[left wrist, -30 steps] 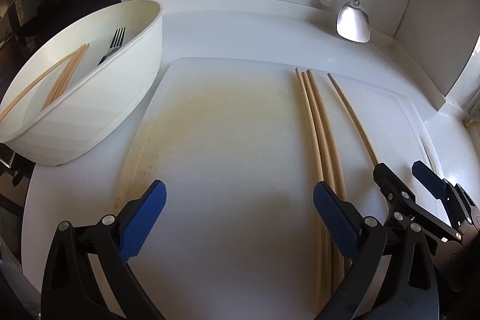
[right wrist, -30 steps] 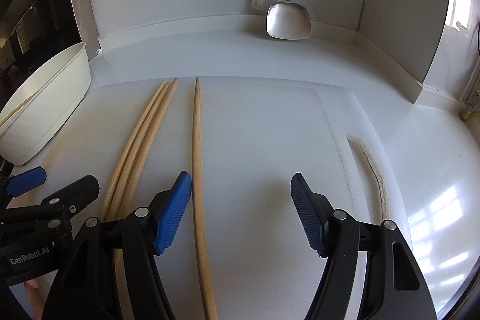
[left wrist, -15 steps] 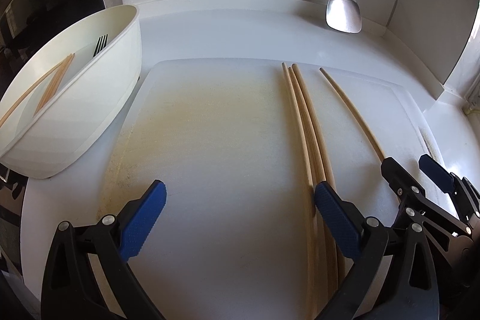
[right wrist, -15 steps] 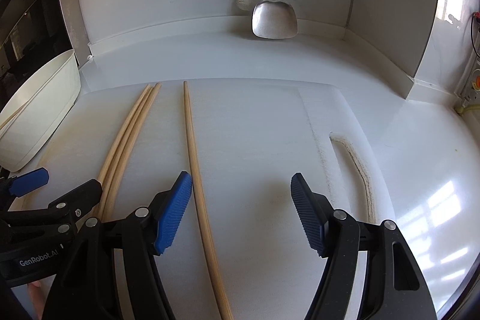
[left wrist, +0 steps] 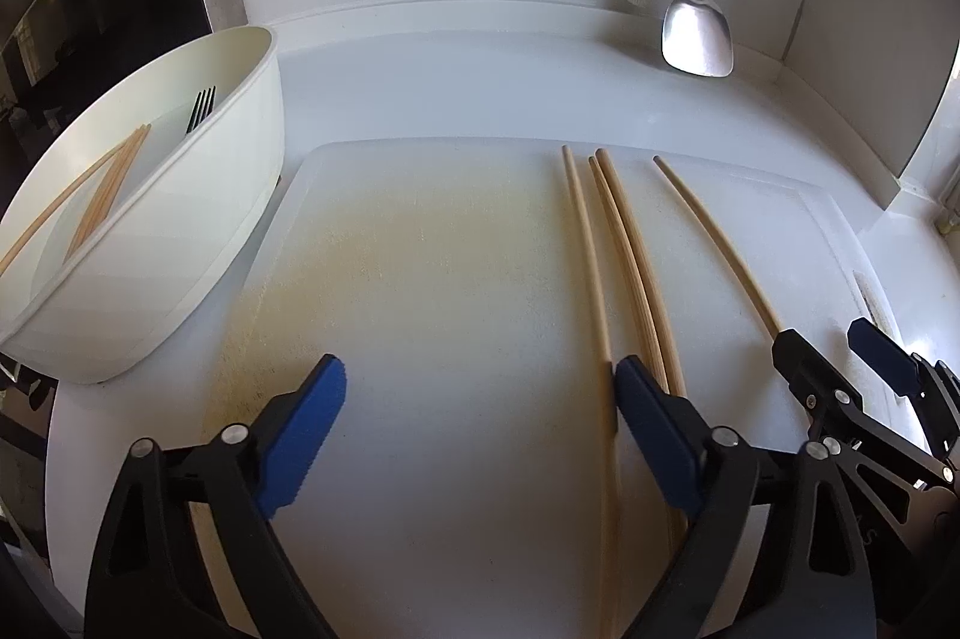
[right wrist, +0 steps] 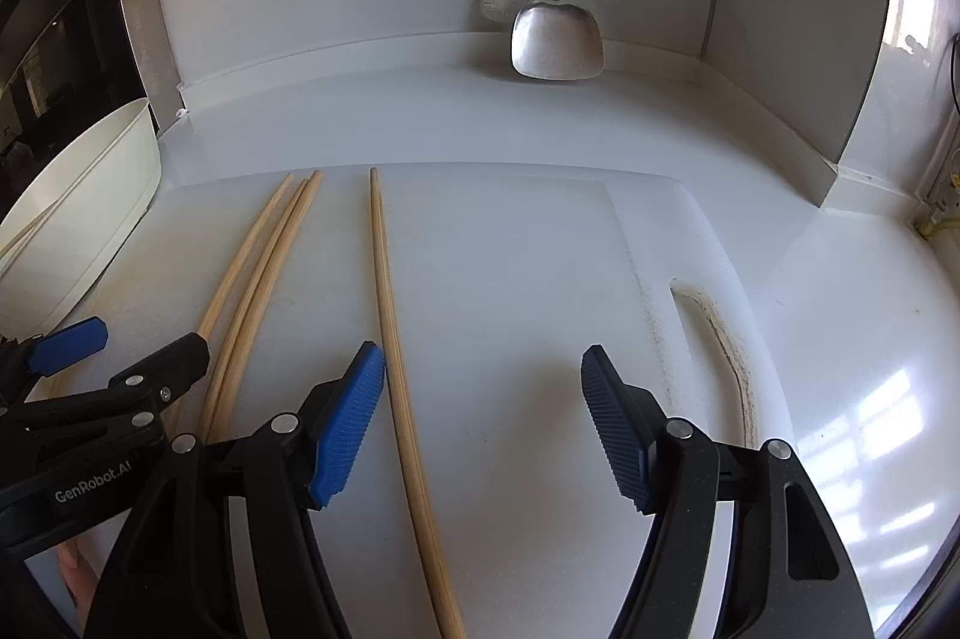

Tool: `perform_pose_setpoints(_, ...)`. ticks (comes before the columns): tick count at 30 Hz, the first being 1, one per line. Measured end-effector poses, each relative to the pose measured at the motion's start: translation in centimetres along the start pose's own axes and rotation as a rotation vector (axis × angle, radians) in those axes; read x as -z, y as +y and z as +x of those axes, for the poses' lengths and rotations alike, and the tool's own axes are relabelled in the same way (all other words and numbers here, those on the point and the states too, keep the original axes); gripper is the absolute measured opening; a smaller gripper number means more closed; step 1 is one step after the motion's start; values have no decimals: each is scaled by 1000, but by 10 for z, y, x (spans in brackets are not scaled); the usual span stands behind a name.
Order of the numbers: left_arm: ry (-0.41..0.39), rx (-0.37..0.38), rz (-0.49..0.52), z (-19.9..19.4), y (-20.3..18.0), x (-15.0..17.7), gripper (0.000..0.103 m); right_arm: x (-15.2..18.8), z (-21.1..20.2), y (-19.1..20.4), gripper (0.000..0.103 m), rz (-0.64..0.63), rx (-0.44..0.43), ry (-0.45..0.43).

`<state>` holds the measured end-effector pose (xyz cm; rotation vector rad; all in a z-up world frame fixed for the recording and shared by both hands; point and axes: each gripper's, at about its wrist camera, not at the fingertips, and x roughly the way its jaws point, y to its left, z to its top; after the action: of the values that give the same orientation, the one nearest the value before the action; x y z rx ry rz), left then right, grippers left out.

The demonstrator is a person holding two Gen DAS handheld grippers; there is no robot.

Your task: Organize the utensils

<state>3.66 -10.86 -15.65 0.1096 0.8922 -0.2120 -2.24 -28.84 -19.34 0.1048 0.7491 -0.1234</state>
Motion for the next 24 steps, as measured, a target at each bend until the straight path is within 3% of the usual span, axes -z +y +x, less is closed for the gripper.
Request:
perform_pose_setpoints(10, -24, 21, 33, -10, -2, 1, 8, 0, -6, 21, 9, -88, -45, -11)
perform_pose_setpoints(24, 24, 69, 10, -29, 5, 3, 7, -2, -26, 5, 6, 11, -114, 19)
